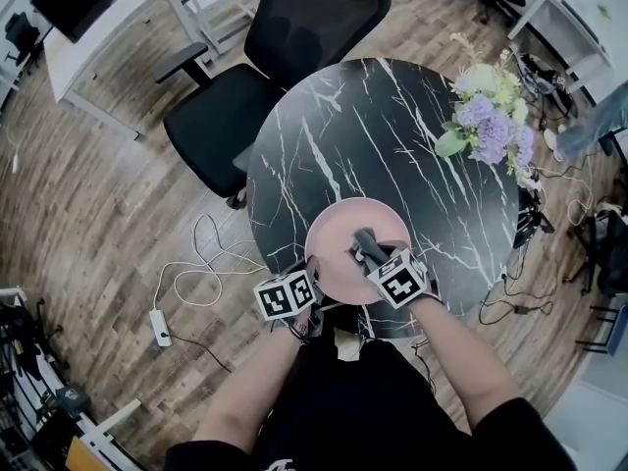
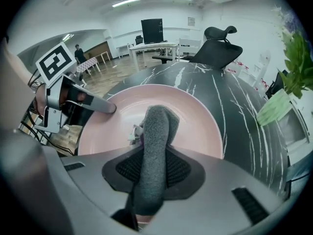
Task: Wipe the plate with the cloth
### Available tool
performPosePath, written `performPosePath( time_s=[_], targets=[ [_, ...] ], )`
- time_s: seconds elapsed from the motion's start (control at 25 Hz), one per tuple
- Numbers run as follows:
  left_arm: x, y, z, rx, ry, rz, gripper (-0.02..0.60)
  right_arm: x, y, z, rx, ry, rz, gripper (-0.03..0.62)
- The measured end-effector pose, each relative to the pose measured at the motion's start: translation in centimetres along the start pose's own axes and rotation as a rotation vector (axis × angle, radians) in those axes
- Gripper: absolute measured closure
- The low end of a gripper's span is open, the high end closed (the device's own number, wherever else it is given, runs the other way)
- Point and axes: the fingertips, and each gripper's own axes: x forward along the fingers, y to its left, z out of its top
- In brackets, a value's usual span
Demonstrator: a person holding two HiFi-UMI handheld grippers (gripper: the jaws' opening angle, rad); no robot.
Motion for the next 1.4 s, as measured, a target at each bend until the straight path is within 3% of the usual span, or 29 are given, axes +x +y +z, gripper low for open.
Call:
performPosePath(
  time_s=[0.16,0.56,1.04,1.12,1.4],
  targets=[
    [0.2,-0.2,-0.1,0.0,0.003,-0.014,0.551,-0.3,-2.6,-0.2,-0.022,0.012,-0.084,0.482],
    [-0.1,0.1,0.1,0.004,-0.001,0.001,0.55,-0.4,-6.1,0.2,0.016,0.012,-0.171,0.48],
    [0.1,-0.1,-0.2,-0.025,-0.012,-0.012,0.549,-2.1,-8.0,2.6,0.121,-0.14,-0.34,0.482],
    [0.1,-0.1,-0.3,-0.029,-0.016,-0.012,0.55,-2.3,-7.5,3.0,0.163,-0.168,-0.319,0.482],
    [0.0,0.0,-0.1,-0.03,-0.022,-0.004,0.55,-1.7,-3.6,4.5,0.381,-0.254,-0.108,0.482]
  ],
)
